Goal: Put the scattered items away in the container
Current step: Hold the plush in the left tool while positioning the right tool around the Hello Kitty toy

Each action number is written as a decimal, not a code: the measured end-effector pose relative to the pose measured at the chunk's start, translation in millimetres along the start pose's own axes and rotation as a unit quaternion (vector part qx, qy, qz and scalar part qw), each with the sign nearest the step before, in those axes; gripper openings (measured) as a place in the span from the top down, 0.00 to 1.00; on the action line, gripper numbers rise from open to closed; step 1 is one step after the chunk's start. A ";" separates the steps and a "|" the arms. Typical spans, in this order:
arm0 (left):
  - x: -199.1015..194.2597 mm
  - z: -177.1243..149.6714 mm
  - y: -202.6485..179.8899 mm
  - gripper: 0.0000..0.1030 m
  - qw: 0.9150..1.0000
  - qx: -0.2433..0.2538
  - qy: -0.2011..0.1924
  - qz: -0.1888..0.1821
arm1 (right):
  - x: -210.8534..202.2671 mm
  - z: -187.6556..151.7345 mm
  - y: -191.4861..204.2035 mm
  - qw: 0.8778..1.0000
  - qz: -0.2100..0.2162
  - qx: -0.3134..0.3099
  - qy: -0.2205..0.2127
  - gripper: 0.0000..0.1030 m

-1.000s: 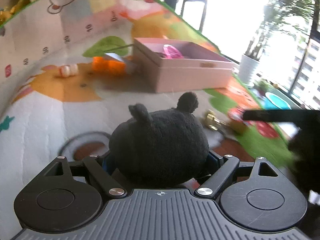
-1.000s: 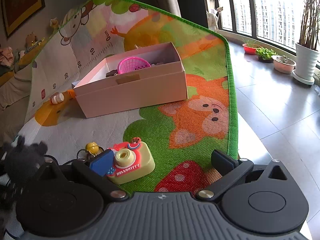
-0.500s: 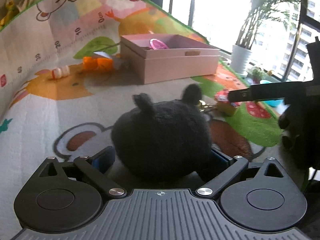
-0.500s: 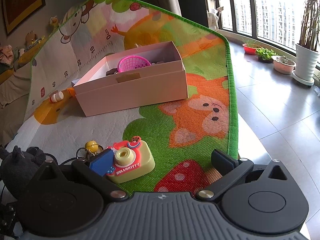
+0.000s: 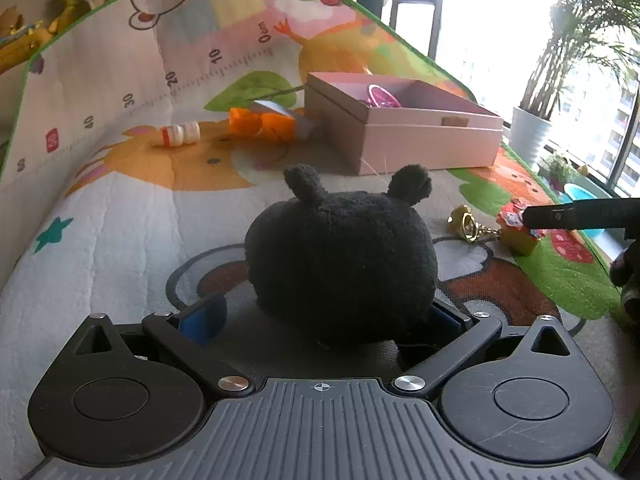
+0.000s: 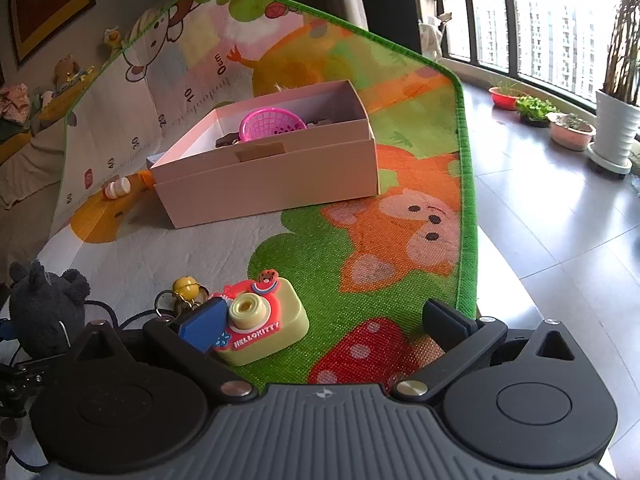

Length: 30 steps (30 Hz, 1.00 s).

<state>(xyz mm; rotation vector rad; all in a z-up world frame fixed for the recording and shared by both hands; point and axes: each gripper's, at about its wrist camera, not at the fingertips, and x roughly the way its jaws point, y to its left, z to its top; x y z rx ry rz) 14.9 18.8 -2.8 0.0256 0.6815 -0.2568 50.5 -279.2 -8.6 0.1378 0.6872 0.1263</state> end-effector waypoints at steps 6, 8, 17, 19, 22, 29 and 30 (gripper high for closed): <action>-0.7 -0.6 0.1 0.00 1.000 -0.004 -0.002 -0.001 | -23.6 -8.8 38.7 0.993 -0.012 -0.112 -0.036 0.00; -0.7 -0.3 0.5 0.00 1.000 -0.005 -0.003 -0.002 | -28.8 -10.5 49.5 0.990 -0.006 -0.132 -0.044 0.00; 0.9 -0.1 -2.2 0.00 1.000 0.004 0.002 0.006 | -8.9 -2.6 57.4 0.989 0.003 -0.148 -0.030 0.00; 2.5 0.3 -5.9 0.00 1.000 0.014 0.008 0.014 | -2.9 -2.7 53.4 0.990 0.007 -0.140 -0.018 0.00; 4.2 1.7 -11.2 0.00 0.999 0.024 0.018 0.028 | 0.5 -1.3 49.7 0.991 0.022 -0.132 -0.009 0.00; 7.8 11.3 -10.9 0.00 0.998 0.014 0.054 0.032 | 8.9 0.3 43.9 0.992 0.045 -0.113 0.019 0.00; 8.2 11.8 -10.8 0.00 0.998 0.014 0.056 0.032 | 12.0 1.4 41.5 0.993 0.047 -0.104 0.029 0.00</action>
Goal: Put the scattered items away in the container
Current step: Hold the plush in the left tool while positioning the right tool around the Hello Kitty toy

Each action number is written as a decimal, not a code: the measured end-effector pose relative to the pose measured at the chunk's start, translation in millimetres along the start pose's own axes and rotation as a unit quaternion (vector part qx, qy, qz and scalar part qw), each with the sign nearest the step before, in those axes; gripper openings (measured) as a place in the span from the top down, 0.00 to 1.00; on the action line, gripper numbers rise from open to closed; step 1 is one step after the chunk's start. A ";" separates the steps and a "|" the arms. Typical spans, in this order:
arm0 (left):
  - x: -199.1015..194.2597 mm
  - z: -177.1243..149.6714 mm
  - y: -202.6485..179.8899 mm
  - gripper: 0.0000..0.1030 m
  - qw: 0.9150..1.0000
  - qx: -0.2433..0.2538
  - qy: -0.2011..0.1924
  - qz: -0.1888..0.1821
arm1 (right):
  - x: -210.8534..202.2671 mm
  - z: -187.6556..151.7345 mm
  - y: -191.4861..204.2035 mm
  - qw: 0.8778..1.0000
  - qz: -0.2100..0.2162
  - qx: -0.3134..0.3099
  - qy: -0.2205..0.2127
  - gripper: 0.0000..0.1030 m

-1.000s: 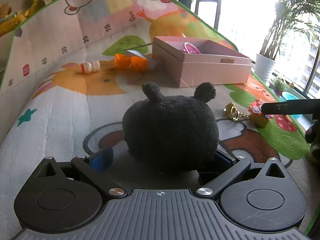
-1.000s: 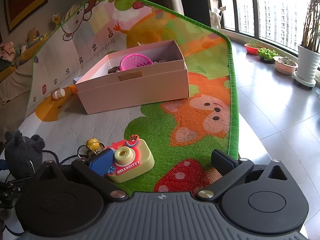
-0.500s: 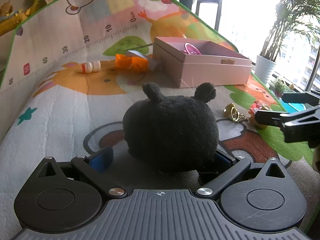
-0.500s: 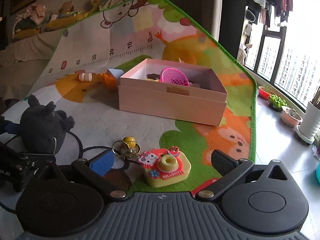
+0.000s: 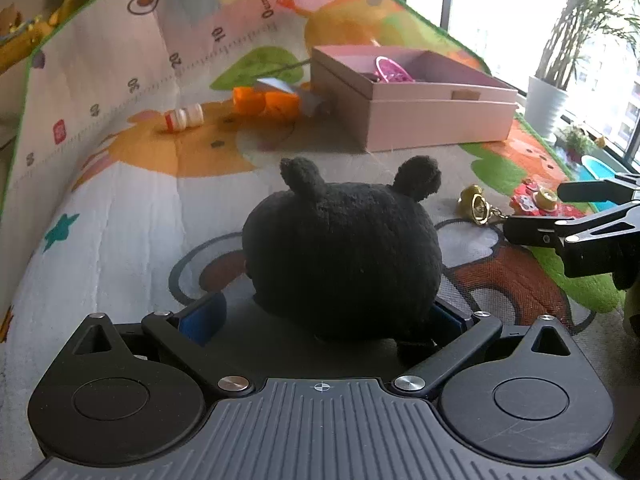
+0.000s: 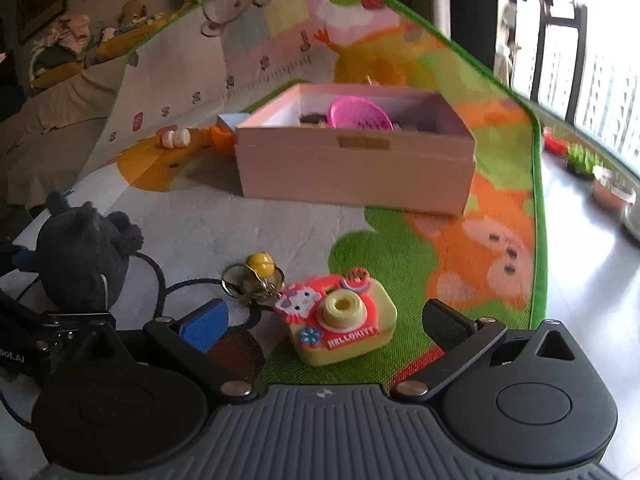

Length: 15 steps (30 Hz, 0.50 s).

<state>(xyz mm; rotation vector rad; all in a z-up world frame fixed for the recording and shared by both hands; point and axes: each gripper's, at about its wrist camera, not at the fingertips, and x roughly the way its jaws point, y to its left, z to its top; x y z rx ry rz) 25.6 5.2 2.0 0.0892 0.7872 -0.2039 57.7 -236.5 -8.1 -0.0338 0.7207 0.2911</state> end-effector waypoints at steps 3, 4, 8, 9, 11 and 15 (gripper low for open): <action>0.1 -0.1 -0.4 0.00 1.000 0.001 0.001 0.001 | 2.2 0.2 -4.5 1.000 0.008 0.014 0.004 0.00; 0.2 0.3 -0.3 0.00 1.000 0.000 0.002 0.001 | 2.4 -0.2 -4.1 1.000 0.007 0.013 0.004 0.00; 0.1 -0.1 -0.9 0.00 1.000 0.004 0.000 0.003 | 5.5 0.4 0.5 1.000 -0.003 0.001 0.010 0.00; -0.3 -1.2 -1.0 0.00 1.000 0.005 -0.004 0.003 | 6.5 0.3 3.1 1.000 -0.009 -0.007 0.014 0.00; -1.2 -4.2 -1.1 0.00 1.000 0.004 -0.013 0.003 | 8.1 -0.1 7.2 0.999 -0.019 -0.019 0.018 0.00; -2.4 -7.1 -0.8 0.00 1.000 0.001 -0.025 0.002 | 7.9 -0.3 5.9 0.999 -0.019 -0.020 0.019 0.00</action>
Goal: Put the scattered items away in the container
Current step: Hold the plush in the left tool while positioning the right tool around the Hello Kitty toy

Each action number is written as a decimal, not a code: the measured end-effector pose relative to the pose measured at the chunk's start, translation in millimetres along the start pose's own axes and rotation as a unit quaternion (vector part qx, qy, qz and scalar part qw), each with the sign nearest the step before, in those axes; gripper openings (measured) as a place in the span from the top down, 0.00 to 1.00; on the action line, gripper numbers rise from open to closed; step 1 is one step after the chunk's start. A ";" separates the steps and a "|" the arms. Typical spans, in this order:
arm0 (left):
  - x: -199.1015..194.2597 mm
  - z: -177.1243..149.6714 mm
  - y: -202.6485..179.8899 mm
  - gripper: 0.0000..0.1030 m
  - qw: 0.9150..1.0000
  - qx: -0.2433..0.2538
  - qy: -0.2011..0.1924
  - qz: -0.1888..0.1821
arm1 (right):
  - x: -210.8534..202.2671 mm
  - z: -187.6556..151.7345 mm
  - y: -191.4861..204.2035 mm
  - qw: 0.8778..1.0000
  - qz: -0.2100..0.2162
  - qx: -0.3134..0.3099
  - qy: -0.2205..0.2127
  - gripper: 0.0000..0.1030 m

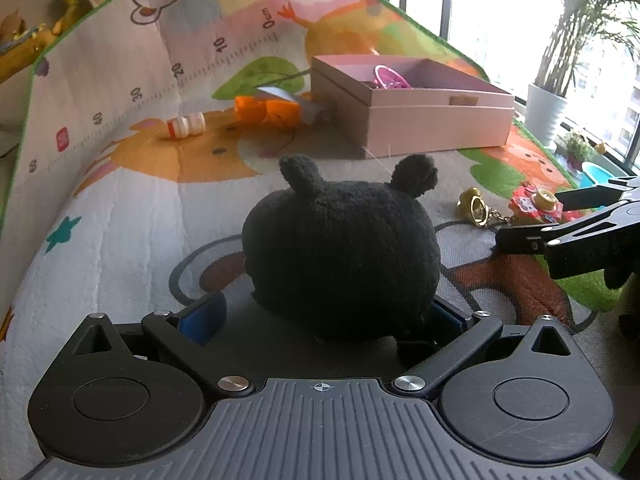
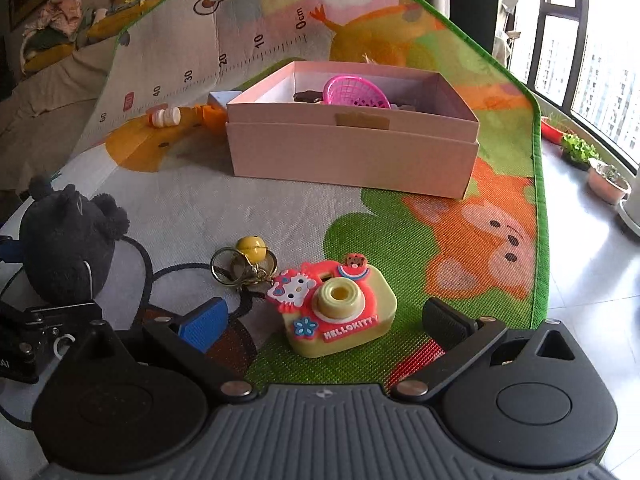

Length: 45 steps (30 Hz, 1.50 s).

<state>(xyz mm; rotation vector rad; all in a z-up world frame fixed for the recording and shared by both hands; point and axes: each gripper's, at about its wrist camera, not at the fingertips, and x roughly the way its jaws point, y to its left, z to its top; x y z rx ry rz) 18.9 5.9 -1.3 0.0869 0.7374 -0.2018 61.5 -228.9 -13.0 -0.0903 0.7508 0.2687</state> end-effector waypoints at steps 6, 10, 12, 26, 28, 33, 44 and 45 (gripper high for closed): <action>-0.5 -1.0 0.3 0.00 1.000 -0.003 -0.005 -0.001 | -0.4 -0.8 -0.1 1.000 -0.002 -0.001 -0.002 0.00; -0.6 -1.2 0.1 0.00 1.000 -0.003 -0.006 -0.001 | -0.6 -1.0 0.7 1.000 -0.003 -0.001 -0.002 0.00; -0.6 -1.3 0.6 0.00 1.000 -0.005 -0.007 -0.003 | -0.4 -0.8 0.7 1.000 -0.002 -0.001 -0.002 0.00; -0.1 -0.7 2.8 0.00 1.000 -0.005 -0.008 -0.003 | -0.6 -0.8 1.1 1.000 -0.003 -0.001 -0.003 0.00; 0.3 -0.4 3.2 0.00 1.000 -0.004 -0.007 -0.002 | 0.0 -0.3 0.9 1.000 -0.003 -0.001 -0.002 0.00; -0.3 -1.0 2.8 0.00 1.000 -0.005 -0.008 -0.003 | 0.1 -0.6 1.4 1.000 -0.003 -0.001 -0.002 0.00; -0.6 -1.0 3.0 0.00 1.000 -0.006 -0.009 -0.003 | -0.1 -1.1 2.0 1.000 -0.002 0.001 -0.004 0.00; -0.7 -1.0 3.1 0.00 1.000 -0.006 -0.009 -0.004 | -0.4 -1.4 2.2 1.000 -0.001 0.001 -0.004 0.00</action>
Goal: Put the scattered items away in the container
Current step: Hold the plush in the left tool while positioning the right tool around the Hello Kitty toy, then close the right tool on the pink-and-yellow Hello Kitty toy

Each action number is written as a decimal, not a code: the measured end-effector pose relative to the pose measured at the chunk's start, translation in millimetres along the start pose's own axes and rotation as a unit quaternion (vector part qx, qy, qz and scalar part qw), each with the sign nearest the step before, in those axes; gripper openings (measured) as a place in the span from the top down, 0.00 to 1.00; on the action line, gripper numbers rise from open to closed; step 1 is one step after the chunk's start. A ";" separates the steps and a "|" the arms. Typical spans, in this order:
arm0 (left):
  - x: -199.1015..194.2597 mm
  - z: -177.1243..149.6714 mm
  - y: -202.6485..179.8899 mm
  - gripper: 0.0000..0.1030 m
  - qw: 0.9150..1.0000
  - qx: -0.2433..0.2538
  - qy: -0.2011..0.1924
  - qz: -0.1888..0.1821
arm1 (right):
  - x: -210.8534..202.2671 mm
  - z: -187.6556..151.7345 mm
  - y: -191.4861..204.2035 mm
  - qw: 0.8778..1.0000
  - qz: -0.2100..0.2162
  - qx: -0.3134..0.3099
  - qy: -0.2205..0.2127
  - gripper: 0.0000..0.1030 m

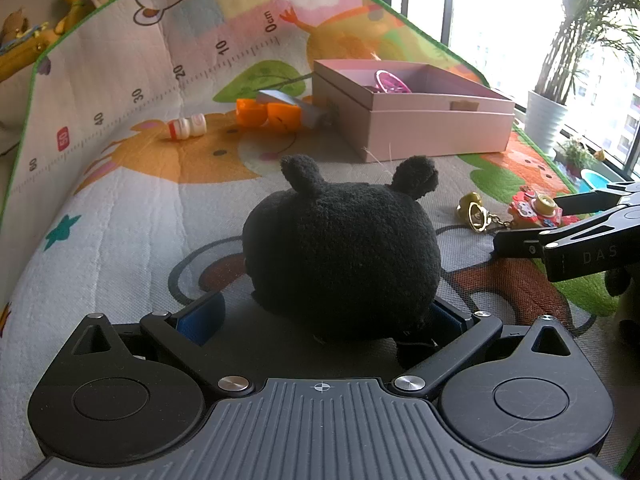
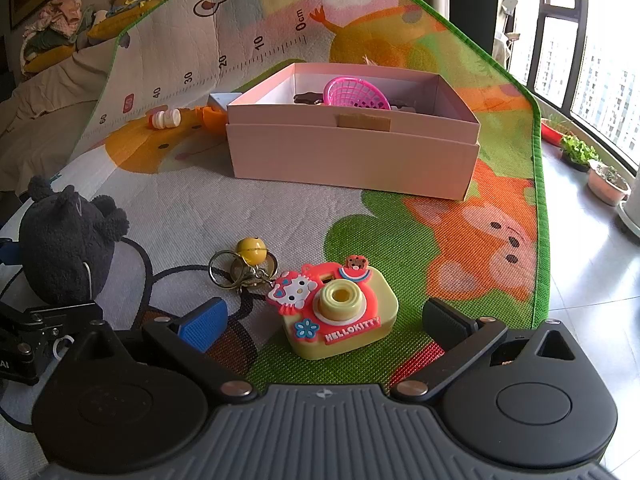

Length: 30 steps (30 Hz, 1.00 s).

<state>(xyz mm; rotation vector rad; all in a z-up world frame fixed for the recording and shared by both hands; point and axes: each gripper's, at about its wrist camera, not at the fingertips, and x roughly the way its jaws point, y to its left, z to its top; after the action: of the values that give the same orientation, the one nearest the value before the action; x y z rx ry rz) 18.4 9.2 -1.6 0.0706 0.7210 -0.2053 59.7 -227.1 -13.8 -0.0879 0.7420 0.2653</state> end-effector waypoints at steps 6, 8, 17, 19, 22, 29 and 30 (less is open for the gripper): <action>-2.6 -0.3 6.8 0.00 1.000 -0.018 -0.009 -0.015 | -6.3 -1.2 -6.7 0.999 0.036 0.017 -0.014 0.00; -2.4 -0.5 3.7 0.00 1.000 -0.011 -0.007 -0.009 | -9.7 -2.8 -10.3 0.997 0.069 0.018 -0.020 0.00; -1.4 -1.0 1.1 0.00 1.000 -0.003 -0.005 -0.002 | -27.9 -10.0 -4.8 0.992 0.110 -0.012 -0.066 0.01; -1.2 -1.0 1.1 0.00 1.000 -0.003 -0.005 -0.002 | -23.7 -7.8 -5.9 0.994 0.095 -0.001 -0.056 0.10; -1.2 -1.1 1.1 0.00 1.000 -0.003 -0.005 -0.002 | -18.2 -7.1 -5.5 0.995 0.089 -0.001 -0.042 0.22; -0.3 -0.9 0.3 0.00 1.000 0.000 -0.003 0.002 | -16.6 -9.0 2.8 0.997 0.068 -0.023 -0.037 0.28; -0.2 -1.1 0.1 0.00 1.000 0.001 -0.003 0.002 | -16.3 -9.1 2.7 0.997 0.068 -0.022 -0.037 0.28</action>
<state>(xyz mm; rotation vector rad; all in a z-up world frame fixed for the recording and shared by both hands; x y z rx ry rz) 17.6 9.4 -2.3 0.0725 0.7144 -0.2021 41.5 -229.5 -9.3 -0.0696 0.6694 0.4123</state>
